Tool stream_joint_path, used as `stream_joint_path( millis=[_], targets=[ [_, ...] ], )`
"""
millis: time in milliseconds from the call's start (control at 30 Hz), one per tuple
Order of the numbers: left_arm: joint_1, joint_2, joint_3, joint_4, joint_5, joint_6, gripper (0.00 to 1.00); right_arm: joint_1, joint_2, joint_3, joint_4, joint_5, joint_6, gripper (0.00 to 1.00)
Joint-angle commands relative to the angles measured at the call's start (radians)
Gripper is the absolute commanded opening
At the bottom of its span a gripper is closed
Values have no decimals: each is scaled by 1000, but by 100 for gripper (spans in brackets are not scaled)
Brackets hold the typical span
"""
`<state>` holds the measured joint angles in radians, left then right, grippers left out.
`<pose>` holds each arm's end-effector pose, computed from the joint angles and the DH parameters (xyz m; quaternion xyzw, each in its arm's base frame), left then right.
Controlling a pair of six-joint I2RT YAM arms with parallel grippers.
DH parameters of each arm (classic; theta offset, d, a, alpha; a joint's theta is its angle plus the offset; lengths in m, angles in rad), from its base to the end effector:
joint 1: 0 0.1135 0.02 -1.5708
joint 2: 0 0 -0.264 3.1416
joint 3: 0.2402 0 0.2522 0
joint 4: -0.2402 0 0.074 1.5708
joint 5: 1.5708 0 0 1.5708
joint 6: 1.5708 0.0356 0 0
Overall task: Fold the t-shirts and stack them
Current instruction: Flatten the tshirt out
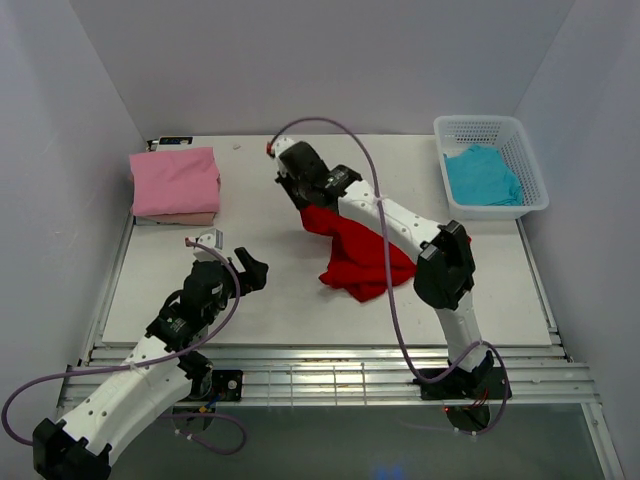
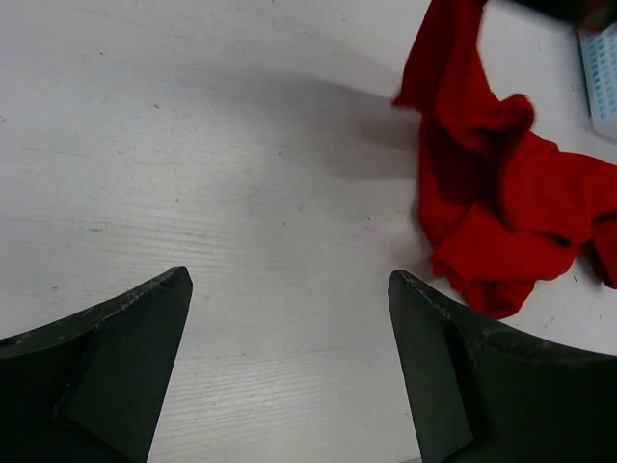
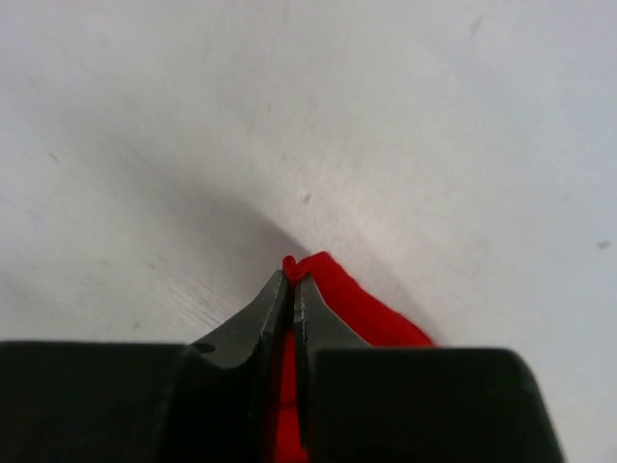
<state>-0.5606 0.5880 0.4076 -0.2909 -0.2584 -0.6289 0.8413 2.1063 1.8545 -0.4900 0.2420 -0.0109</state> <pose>0.1308 -0.0714 0.2258 -0.0961 0.8428 -0.1993 0.4907 0.3309 0.3573 0.2643 -0.3313 0.8475 0.0602 0.4104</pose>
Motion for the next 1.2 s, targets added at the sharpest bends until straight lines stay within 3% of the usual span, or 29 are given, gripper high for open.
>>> stream_joint_path(
  millis=[0,67,167,300,433,700,833,1000,1167],
  targets=[
    [-4,-17,31,-5,-28,-5,93,8,-186,380,-146,131,-15,8],
    [-4,-16,34,-7,-33,-6,93,8,-221,539,-203,193,-40,8],
    [-4,-17,40,-14,-39,-9,93,8,-354,510,-155,319,-89,8],
    [-4,-30,46,-19,-50,-11,93,-16,-512,301,-79,433,-130,8],
    [-4,-33,56,-25,-41,-12,93,-47,-591,213,-75,505,-147,8],
    [-4,-28,36,5,-21,-11,93,-59,-756,-128,-26,543,-81,8],
    [-4,16,27,62,-116,15,93,-59,-839,-319,11,548,-29,8],
    [-4,215,34,268,-179,132,93,-59,-900,-484,18,543,29,8],
    [2,614,242,401,-274,279,93,-59,-973,-615,42,502,74,8]
  ],
)
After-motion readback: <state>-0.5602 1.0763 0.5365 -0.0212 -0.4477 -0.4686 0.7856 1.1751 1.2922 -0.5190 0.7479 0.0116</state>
